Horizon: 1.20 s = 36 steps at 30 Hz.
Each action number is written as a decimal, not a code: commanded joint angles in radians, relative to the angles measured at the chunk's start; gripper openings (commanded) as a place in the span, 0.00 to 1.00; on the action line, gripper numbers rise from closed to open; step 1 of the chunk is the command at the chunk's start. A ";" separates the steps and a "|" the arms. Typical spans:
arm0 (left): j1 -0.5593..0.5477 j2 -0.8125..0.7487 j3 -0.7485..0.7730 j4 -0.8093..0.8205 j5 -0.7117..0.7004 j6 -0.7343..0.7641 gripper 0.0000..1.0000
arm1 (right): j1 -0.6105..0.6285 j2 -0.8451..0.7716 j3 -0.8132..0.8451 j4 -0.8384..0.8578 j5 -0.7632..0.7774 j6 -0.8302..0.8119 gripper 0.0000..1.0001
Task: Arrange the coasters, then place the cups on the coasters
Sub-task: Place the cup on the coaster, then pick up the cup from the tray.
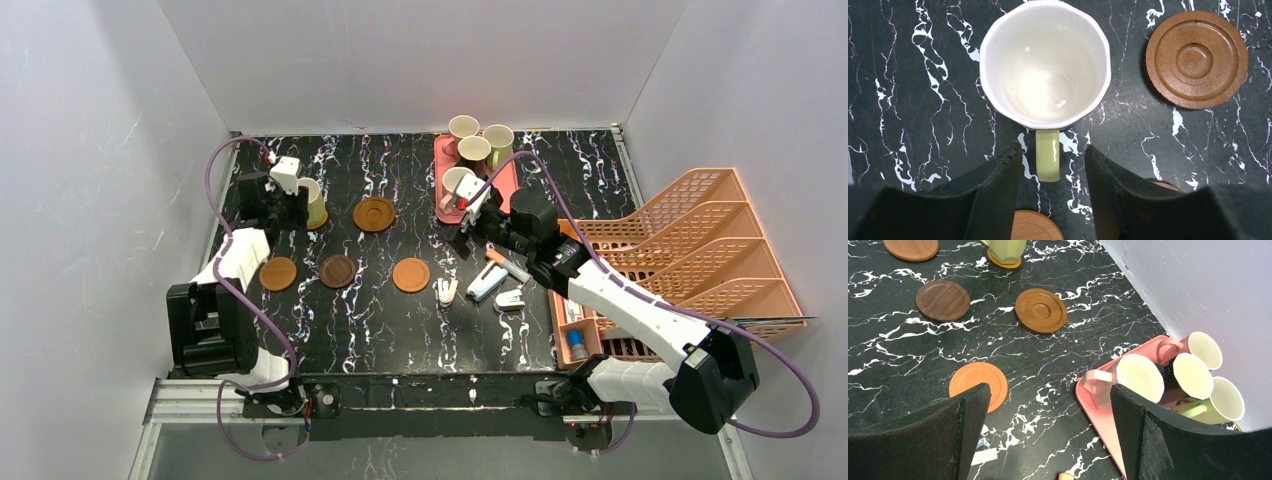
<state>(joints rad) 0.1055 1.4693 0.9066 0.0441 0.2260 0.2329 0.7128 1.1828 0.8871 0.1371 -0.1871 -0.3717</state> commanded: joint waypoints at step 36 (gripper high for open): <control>-0.306 -0.188 0.138 -0.236 -0.119 0.136 0.98 | -0.056 0.133 0.027 0.138 0.350 0.031 0.98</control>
<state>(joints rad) -0.0727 1.2465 0.9852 -0.1410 0.2195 0.3195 0.6765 1.3067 0.8867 0.2359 0.1413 -0.3618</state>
